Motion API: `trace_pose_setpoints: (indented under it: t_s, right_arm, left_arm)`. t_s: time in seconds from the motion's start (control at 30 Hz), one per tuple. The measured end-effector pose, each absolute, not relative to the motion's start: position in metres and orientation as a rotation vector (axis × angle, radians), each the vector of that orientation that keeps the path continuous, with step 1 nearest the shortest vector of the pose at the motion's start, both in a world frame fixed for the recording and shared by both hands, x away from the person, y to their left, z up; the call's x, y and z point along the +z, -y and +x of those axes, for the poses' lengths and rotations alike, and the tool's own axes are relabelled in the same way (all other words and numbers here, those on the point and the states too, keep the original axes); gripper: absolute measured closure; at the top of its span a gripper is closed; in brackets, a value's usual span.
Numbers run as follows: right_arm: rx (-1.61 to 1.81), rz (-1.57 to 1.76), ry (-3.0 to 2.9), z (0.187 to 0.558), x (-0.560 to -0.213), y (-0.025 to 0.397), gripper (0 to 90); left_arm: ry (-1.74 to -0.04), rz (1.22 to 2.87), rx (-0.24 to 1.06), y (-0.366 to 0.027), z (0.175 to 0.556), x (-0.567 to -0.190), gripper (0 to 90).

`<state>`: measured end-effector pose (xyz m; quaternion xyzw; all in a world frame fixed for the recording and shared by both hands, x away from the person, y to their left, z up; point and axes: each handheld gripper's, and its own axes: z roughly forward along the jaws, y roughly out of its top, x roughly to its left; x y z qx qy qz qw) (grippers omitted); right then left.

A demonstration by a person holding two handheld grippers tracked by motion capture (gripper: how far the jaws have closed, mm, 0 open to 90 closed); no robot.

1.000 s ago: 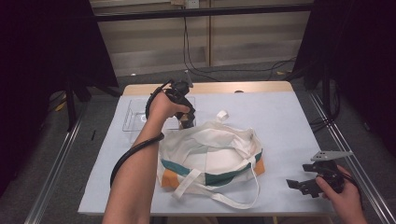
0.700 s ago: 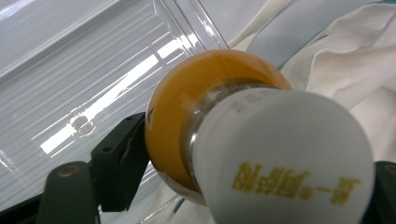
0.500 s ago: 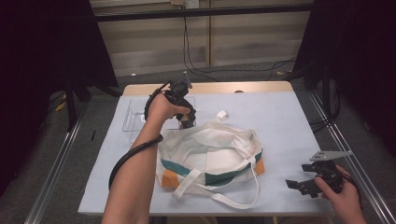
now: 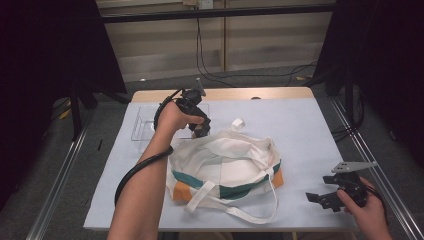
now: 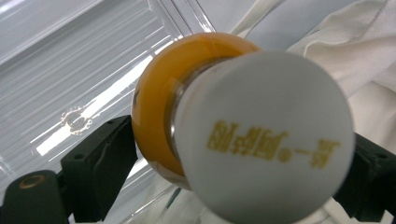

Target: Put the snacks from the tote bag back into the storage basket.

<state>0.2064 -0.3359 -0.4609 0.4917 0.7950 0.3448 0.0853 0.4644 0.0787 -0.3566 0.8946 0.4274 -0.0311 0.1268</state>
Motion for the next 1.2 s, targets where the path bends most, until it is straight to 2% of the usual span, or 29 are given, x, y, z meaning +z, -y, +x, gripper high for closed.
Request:
trace_pose_setpoints:
  t_s: [1.2]
  right_arm:
    - [1.038,1.460,-2.364,0.206,-0.460,0.334,2.8]
  left_arm:
    - [-1.192,2.611,-0.070,-0.095,0.440,-0.344,9.3]
